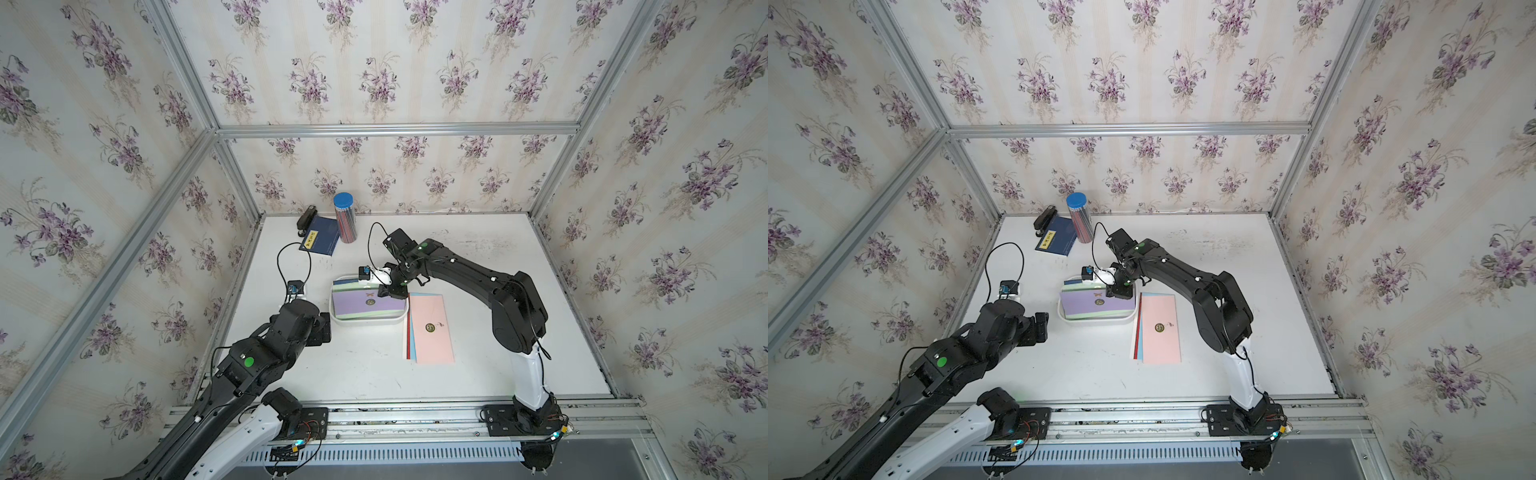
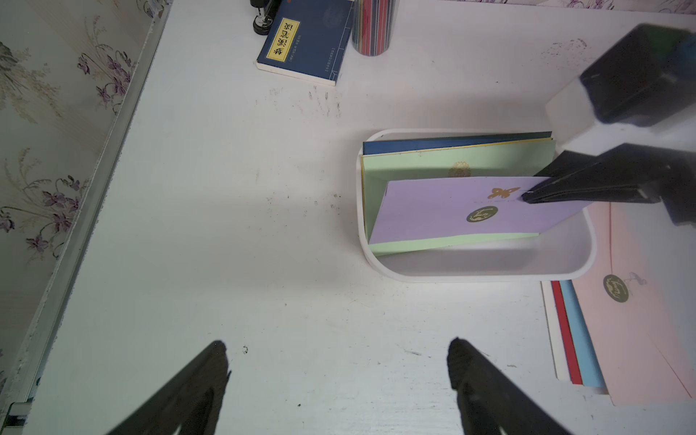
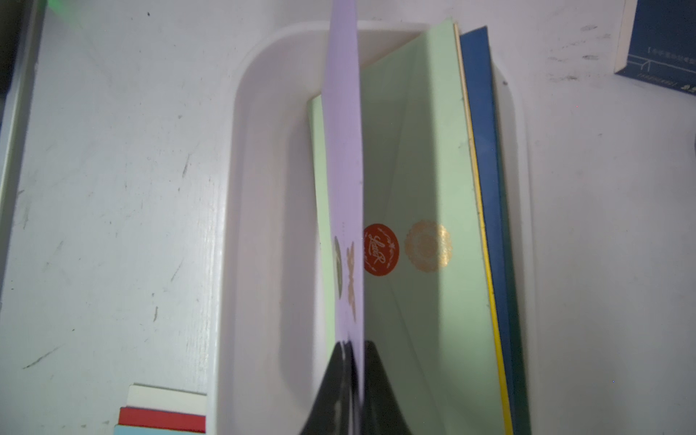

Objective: Put the sealed envelopes into the storage box
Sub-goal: Place the envelope in the storage box, then pick up the envelope from the center of the board.

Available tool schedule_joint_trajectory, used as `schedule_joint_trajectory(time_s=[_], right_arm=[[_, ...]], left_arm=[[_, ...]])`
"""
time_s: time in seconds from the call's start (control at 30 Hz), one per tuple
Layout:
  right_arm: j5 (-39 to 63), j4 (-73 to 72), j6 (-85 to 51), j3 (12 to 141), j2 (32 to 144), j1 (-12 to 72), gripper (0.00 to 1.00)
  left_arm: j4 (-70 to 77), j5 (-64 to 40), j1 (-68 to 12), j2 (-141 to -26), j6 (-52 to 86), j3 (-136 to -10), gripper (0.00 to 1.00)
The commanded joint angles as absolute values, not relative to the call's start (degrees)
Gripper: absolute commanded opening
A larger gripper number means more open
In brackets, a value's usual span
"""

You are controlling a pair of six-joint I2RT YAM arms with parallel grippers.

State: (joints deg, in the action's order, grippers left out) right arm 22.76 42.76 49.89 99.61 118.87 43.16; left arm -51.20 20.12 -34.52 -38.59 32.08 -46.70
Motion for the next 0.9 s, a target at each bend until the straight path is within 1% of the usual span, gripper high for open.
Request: schedule_joint_trajectory(time_s=[0.0,0.07,0.17,0.3,0.4,0.5,0.57,0.63,0.7,0.77,0.8,0.87], right_arm=[[20.47,40.02,48.03,99.82,118.7,43.15,0.23],[20.78,37.86,46.47,99.39,117.94,43.07,0.31],[20.55,34.43,45.47,98.34,116.41,43.07,0.37],[15.15,30.22,41.85,98.24,114.92,42.82,0.38],[13.42,25.7,35.25,96.77,112.06,41.57,0.38],[14.31,17.32,25.56,89.03,105.16,39.57,0.39],[14.72,8.88,16.78,78.86,98.21,37.54,0.4],[14.92,1.76,9.27,68.2,91.76,35.26,0.41],[12.88,-3.56,1.54,58.11,85.36,33.44,0.42],[11.41,-7.57,-6.23,47.58,78.22,31.65,0.42],[9.97,-8.82,-10.22,43.62,75.32,29.28,0.42],[6.21,-9.6,-17.31,35.66,68.79,27.74,0.42]], left_arm=[[-50.18,20.97,-34.51,-38.5,32.17,-46.67,0.93],[-50.09,20.92,-34.48,-38.5,32.17,-46.63,0.93],[-50.08,20.84,-34.5,-38.67,32.14,-46.58,0.93],[-50.03,20.93,-34.62,-38.67,32.19,-46.58,0.94],[-49.85,20.64,-34.62,-38.76,32.1,-46.47,0.94],[-49.0,18.43,-34.79,-39.32,31.27,-46.24,0.93],[-47.57,13.75,-34.8,-40.17,29.67,-46.23,0.92],[-46.26,6.81,-34.8,-41.92,27.36,-46.69,0.9],[-46.61,0.41,-34.8,-44.74,25.45,-48.3,0.85],[-47.56,-4.17,-34.94,-48.55,23.84,-50.39,0.74],[-47.13,-5.72,-35.16,-49.95,23.48,-50.78,0.71],[-45.35,-7.83,-36.56,-52.5,23.42,-50.85,0.59]])
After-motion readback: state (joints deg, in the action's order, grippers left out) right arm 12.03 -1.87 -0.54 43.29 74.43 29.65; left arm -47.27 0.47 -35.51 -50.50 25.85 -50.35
